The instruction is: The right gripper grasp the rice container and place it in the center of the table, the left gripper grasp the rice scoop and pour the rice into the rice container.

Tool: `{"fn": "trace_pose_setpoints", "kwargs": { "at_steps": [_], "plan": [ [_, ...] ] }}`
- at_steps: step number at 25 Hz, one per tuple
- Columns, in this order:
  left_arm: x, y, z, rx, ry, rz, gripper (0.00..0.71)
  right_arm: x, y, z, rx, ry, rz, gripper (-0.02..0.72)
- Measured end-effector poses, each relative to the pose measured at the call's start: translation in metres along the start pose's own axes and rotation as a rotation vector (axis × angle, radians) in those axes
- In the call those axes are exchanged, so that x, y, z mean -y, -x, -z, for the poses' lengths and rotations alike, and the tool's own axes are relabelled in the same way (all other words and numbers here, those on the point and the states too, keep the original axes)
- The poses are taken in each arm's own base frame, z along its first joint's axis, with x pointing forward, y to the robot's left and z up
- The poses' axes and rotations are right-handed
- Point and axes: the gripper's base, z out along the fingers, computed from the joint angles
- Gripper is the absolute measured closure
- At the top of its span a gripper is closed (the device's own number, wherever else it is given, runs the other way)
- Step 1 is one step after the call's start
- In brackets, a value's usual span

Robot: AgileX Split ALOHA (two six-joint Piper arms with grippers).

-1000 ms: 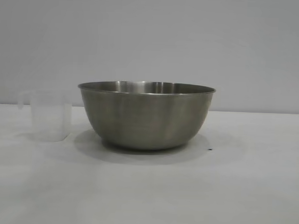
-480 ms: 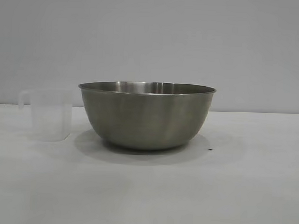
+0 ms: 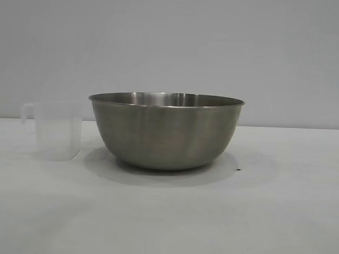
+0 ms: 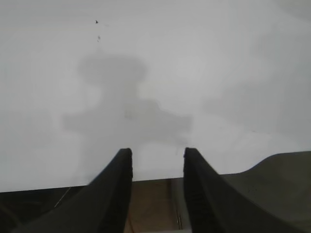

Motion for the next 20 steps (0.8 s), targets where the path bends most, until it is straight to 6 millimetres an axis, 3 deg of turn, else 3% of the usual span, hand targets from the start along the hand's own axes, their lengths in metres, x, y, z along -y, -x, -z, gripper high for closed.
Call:
{"fn": "trace_pose_setpoints", "kwargs": {
  "at_steps": [12, 20],
  "plan": [
    [0.009, -0.089, 0.011, 0.173, 0.012, -0.004, 0.497, 0.000, 0.000, 0.000, 0.000, 0.000, 0.000, 0.345],
    [0.011, -0.114, 0.012, 0.254, 0.020, -0.007, 0.497, 0.000, 0.000, 0.000, 0.000, 0.000, 0.000, 0.345]
  ]
}}
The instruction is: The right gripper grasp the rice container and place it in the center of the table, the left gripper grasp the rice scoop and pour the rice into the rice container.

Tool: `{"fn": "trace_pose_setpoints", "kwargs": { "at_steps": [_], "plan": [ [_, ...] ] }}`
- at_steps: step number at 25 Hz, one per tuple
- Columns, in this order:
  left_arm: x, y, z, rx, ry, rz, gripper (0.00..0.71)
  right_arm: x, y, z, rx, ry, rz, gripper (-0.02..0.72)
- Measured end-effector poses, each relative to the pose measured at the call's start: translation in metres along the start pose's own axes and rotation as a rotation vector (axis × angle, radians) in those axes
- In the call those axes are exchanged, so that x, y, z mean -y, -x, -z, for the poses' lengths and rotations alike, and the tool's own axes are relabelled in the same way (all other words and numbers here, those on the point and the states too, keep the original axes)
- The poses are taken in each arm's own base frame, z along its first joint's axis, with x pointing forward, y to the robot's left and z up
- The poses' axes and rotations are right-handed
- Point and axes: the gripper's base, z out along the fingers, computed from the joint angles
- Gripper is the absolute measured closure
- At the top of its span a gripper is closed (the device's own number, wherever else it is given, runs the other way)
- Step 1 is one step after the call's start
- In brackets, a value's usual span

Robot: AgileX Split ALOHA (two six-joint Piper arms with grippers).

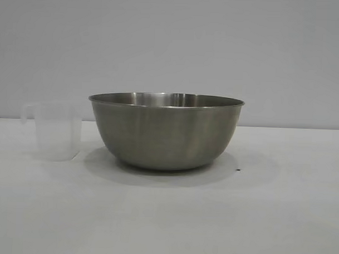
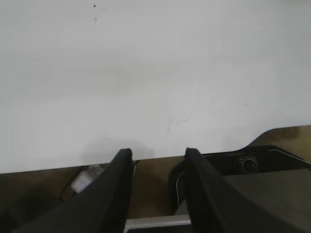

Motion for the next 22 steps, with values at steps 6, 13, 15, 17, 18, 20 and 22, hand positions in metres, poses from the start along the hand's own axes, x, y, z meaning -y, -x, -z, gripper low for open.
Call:
{"fn": "trace_pose_setpoints", "kwargs": {
  "at_steps": [6, 13, 15, 17, 18, 20, 22],
  "plan": [
    [0.001, -0.014, -0.003, 0.021, 0.002, -0.001, 0.497, 0.000, 0.000, 0.000, 0.000, 0.000, 0.000, 0.345],
    [0.002, -0.020, -0.007, 0.062, 0.006, -0.003, 0.497, 0.000, 0.000, 0.000, 0.000, 0.000, 0.000, 0.345],
    [0.002, -0.020, -0.007, 0.073, 0.007, -0.003, 0.497, 0.000, 0.000, 0.000, 0.000, 0.000, 0.000, 0.345],
    [0.001, -0.018, -0.008, 0.089, 0.009, -0.003, 0.497, 0.000, 0.000, 0.000, 0.000, 0.000, 0.000, 0.345],
    [0.001, -0.018, -0.008, 0.102, 0.010, -0.003, 0.497, 0.000, 0.000, 0.000, 0.000, 0.000, 0.000, 0.345],
    [0.001, -0.017, -0.011, 0.117, 0.012, -0.002, 0.497, 0.000, 0.000, 0.000, 0.000, 0.000, 0.000, 0.345],
    [0.001, -0.017, -0.014, 0.124, 0.011, -0.001, 0.497, 0.000, 0.000, 0.000, 0.000, 0.000, 0.000, 0.345]
  ]
}}
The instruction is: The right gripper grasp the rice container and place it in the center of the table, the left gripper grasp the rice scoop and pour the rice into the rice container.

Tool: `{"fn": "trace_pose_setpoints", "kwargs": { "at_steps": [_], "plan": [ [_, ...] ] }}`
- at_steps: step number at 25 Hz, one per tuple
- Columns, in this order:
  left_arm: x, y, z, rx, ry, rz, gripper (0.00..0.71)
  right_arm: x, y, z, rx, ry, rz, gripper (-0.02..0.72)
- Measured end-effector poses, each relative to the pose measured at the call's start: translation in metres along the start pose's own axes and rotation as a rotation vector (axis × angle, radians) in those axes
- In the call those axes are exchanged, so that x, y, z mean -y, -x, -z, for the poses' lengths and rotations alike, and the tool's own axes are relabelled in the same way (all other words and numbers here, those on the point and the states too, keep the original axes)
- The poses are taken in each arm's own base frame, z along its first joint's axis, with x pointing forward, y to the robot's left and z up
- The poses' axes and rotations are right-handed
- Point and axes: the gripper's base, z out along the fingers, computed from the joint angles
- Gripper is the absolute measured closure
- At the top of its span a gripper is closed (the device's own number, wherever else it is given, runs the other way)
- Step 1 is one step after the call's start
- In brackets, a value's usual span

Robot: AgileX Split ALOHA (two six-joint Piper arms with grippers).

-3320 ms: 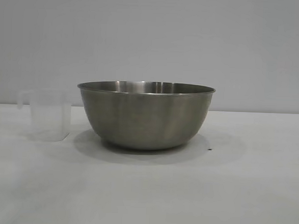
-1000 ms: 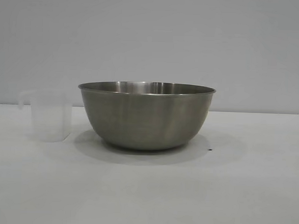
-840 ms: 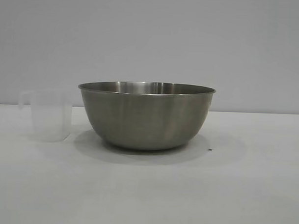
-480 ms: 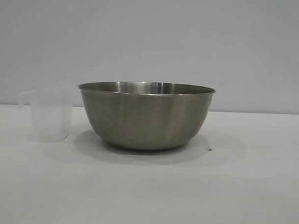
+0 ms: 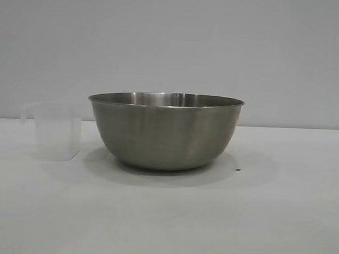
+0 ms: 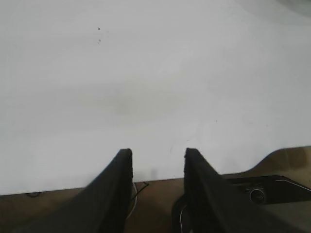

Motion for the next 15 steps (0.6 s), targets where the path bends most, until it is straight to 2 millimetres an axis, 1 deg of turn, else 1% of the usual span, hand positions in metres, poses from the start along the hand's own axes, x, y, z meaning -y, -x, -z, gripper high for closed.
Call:
{"fn": "trace_pose_setpoints", "kwargs": {
  "at_steps": [2, 6, 12, 15],
  "plan": [
    [0.000, -0.001, -0.002, 0.002, -0.003, 0.002, 0.497, 0.000, 0.000, 0.000, 0.000, 0.000, 0.000, 0.345],
    [0.001, -0.003, 0.000, 0.028, -0.002, 0.002, 0.497, 0.000, 0.000, 0.000, 0.000, 0.000, 0.000, 0.345],
    [0.002, -0.015, 0.015, 0.159, 0.009, -0.001, 0.497, 0.000, 0.000, 0.000, 0.000, 0.000, 0.000, 0.345],
    [0.003, -0.019, 0.018, 0.192, 0.012, -0.002, 0.497, 0.000, 0.000, 0.000, 0.000, 0.000, 0.000, 0.345]
  ]
}}
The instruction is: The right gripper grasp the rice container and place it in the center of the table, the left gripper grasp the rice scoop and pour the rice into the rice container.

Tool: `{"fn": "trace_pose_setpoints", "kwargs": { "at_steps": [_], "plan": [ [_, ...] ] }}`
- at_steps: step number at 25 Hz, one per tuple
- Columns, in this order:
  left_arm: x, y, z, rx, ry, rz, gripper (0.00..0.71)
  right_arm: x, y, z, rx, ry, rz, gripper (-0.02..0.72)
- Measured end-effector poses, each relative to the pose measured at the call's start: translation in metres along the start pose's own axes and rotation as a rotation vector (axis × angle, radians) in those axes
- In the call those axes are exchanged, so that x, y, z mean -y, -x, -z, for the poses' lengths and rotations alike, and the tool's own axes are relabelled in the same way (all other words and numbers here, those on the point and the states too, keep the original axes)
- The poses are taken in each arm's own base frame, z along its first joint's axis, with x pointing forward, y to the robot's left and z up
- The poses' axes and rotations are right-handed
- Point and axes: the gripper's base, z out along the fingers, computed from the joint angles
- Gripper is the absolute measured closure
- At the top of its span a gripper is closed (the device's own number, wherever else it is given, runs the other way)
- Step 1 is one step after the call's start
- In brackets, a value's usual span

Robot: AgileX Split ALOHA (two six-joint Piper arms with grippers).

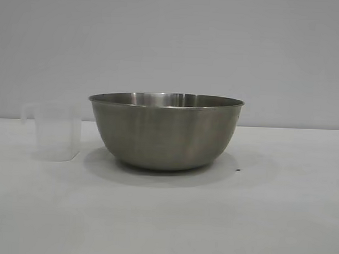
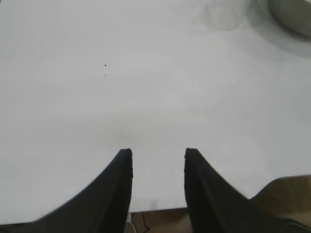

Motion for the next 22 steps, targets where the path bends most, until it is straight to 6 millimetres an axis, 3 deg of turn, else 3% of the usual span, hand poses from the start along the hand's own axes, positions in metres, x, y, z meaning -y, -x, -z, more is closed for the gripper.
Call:
{"fn": "trace_pose_setpoints", "kwargs": {
  "at_steps": [22],
  "plan": [
    [-0.001, -0.012, 0.015, 0.125, 0.039, 0.022, 0.497, 0.000, 0.000, 0.000, 0.000, 0.000, 0.000, 0.345]
  ]
}}
